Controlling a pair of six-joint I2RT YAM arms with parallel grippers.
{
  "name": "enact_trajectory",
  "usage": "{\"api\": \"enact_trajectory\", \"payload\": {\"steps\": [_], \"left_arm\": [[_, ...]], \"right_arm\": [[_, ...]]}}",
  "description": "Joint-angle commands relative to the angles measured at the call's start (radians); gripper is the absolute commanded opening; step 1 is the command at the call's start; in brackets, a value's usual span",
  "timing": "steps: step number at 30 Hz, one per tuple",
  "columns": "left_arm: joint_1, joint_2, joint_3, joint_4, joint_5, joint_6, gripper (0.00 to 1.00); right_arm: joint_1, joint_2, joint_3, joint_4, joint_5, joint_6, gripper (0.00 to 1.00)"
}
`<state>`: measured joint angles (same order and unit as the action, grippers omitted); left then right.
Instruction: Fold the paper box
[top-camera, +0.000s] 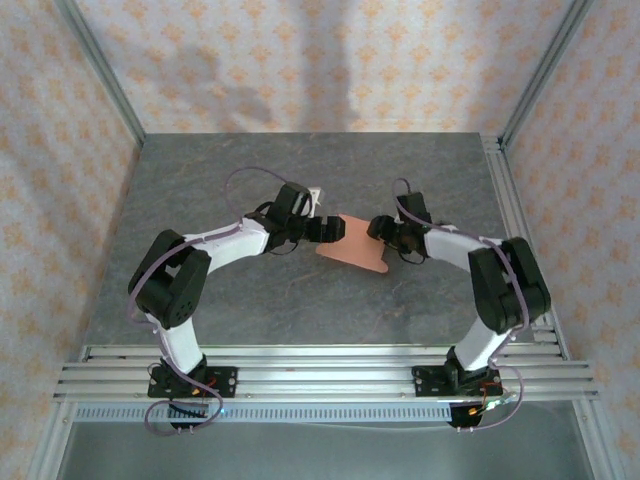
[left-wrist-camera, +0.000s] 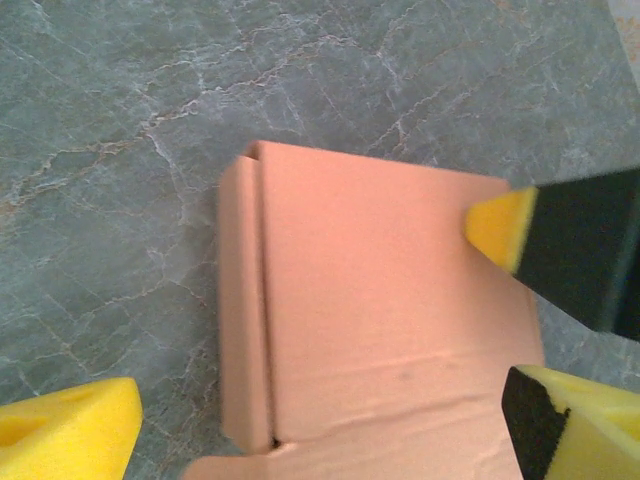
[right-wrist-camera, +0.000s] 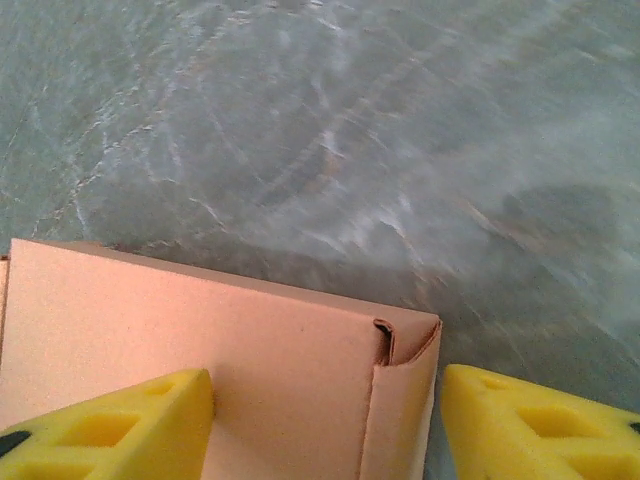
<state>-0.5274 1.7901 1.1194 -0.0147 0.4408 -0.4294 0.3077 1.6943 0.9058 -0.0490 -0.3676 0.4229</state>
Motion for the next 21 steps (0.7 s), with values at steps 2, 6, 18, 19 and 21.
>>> {"api": "enact_trajectory", "payload": {"steps": [2,6,18,19,21], "left_arm": [[0.011,-0.003,0.015,-0.009,0.027,0.004,0.94],[0.046,-0.008,0.026,-0.019,0.039,-0.001,0.94],[0.133,0.088,0.216,-0.276,0.091,0.074,0.83],[0.136,0.105,0.234,-0.292,0.099,0.086,0.80],[0.142,0.147,0.263,-0.305,0.125,0.101,0.76]], "right_arm": [[-0.006,0.112,0.121,-0.112,-0.017,-0.148,0.65],[-0.006,0.159,0.203,-0.114,-0.025,-0.150,0.69],[-0.007,-0.060,-0.055,0.247,-0.003,0.072,0.76],[-0.008,-0.078,-0.079,0.263,-0.004,0.084,0.76],[-0.008,-0.102,-0.102,0.260,-0.005,0.092,0.76]]}}
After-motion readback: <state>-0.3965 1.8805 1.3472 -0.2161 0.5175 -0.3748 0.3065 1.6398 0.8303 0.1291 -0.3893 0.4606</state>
